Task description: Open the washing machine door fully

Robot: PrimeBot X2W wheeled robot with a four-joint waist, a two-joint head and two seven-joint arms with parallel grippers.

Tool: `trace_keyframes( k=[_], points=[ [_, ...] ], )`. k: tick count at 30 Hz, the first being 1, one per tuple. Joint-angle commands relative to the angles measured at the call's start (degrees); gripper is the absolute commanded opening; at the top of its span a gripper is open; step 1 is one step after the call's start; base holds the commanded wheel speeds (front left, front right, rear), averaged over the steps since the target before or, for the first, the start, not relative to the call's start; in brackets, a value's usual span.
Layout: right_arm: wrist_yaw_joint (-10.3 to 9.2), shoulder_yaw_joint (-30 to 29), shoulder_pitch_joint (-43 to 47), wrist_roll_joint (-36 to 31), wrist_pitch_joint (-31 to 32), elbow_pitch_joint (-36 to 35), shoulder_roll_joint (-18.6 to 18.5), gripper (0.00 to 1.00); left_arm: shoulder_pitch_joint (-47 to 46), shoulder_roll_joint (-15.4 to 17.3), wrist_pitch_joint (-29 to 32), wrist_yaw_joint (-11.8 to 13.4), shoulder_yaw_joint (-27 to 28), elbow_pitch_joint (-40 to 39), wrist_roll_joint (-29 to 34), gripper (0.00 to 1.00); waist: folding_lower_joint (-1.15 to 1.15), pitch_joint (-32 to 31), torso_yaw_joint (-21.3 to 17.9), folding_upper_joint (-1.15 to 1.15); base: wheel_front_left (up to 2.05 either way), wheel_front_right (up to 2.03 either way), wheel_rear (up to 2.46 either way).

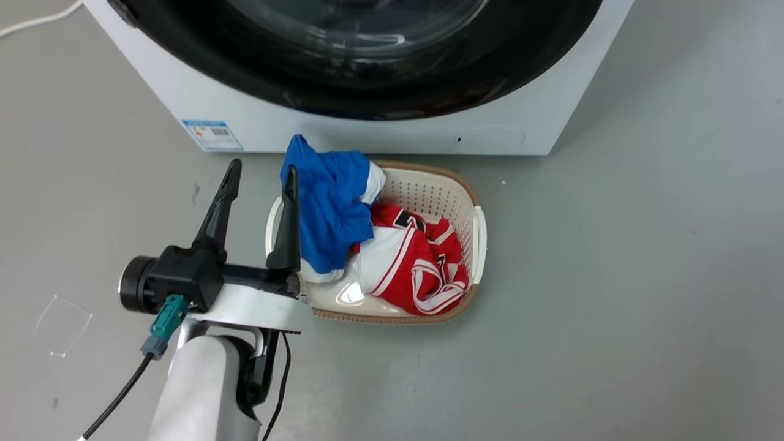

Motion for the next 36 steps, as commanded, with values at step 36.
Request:
trace_keyframes(
  k=[36],
  points=[
    [0.09, 16.52, -25.34, -10.44, 15.05, 12.36, 5.78, 0.0, -5.82, -0.1, -0.15, 0.85, -5.46, -3.13, -2.82, 1.0, -0.01, 9.71, 4.54, 0.0, 0.0, 0.0, 0.0]
  ],
)
